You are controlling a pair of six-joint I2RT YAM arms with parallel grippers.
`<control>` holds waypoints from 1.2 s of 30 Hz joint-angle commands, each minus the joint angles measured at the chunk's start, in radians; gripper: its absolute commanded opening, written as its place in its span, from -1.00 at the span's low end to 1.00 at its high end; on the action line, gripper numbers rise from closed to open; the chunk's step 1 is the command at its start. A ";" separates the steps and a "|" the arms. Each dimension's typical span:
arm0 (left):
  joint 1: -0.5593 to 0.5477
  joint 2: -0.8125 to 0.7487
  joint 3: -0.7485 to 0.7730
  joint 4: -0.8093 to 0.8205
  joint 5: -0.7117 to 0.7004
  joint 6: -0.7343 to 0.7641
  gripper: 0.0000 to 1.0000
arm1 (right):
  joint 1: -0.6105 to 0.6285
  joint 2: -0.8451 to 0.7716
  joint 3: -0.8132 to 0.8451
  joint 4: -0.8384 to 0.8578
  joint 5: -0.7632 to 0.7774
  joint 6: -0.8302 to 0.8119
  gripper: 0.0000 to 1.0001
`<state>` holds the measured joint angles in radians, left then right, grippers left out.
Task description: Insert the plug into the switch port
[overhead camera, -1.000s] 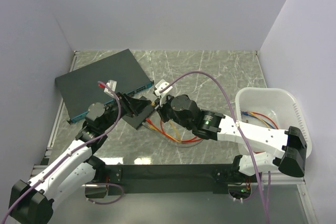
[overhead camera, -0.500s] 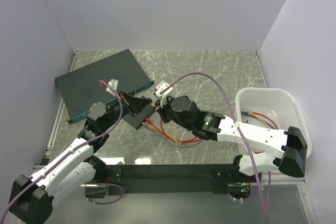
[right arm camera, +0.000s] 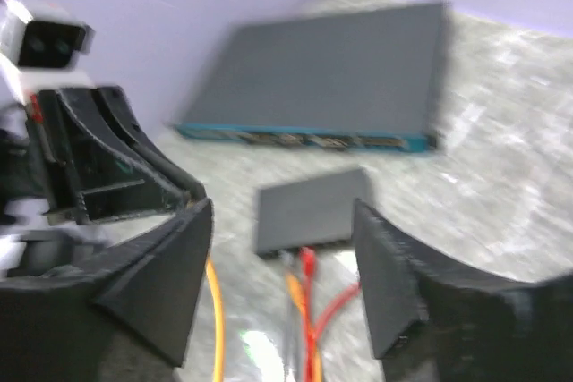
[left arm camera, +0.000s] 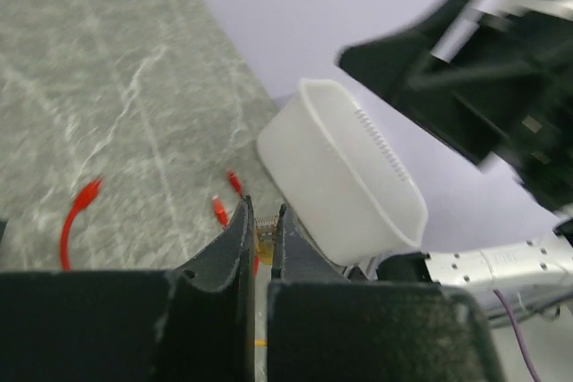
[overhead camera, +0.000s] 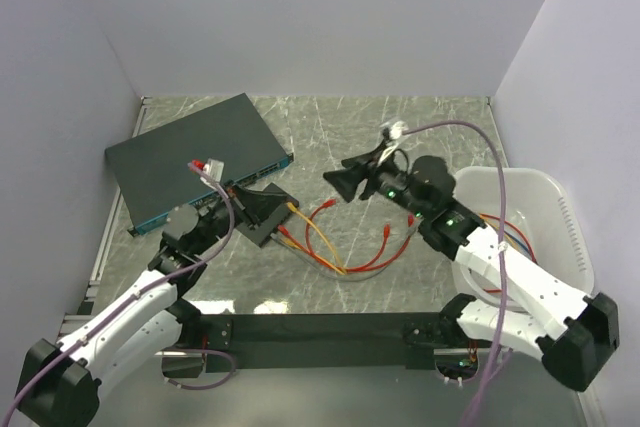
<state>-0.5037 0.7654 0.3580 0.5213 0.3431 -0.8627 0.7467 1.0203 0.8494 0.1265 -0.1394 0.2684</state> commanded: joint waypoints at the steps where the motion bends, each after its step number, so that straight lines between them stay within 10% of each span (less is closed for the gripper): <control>1: 0.001 -0.064 -0.013 0.187 0.118 0.091 -0.99 | -0.165 0.009 -0.059 0.238 -0.490 0.217 0.36; 5: 0.001 -0.103 0.010 0.249 0.224 0.128 -0.99 | -0.253 0.113 -0.098 0.588 -0.799 0.499 0.00; 13: 0.002 -0.063 0.055 0.282 0.310 0.123 -0.99 | -0.253 0.208 -0.130 0.904 -0.913 0.712 -0.12; 36: 0.001 0.029 0.094 0.381 0.312 0.054 -0.99 | -0.109 0.250 -0.013 0.562 -0.845 0.457 -0.18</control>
<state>-0.5037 0.7959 0.4099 0.8345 0.6422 -0.7952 0.6250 1.2583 0.7807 0.6899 -0.9962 0.7521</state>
